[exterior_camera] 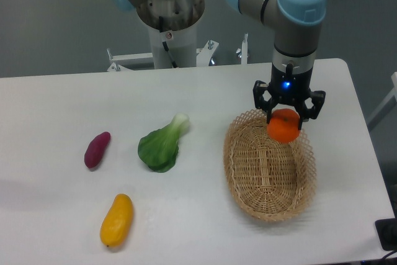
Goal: Place the orange in the basket
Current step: 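Lower the held orange with the gripper down into the wicker basket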
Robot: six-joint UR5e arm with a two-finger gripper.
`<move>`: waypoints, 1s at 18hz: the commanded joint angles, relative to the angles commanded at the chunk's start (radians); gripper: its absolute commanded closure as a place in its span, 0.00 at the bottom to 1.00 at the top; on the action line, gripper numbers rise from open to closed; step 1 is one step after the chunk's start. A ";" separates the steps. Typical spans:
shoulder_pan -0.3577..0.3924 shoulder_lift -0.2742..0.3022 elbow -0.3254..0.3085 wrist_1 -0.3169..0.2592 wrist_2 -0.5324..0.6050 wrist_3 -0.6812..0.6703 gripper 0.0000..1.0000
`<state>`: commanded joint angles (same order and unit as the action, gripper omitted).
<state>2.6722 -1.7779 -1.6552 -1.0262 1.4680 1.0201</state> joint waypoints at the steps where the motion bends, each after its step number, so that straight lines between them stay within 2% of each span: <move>1: -0.002 0.000 -0.006 0.006 0.000 0.000 0.33; 11: -0.003 -0.009 -0.023 0.017 0.003 0.003 0.33; 12: -0.005 -0.026 -0.025 0.034 0.006 0.009 0.33; 14: -0.006 -0.087 -0.038 0.104 0.012 0.018 0.33; 16: -0.008 -0.106 -0.066 0.162 0.032 0.020 0.33; 18: -0.008 -0.120 -0.077 0.179 0.034 0.018 0.33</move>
<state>2.6645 -1.8974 -1.7318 -0.8468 1.5018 1.0385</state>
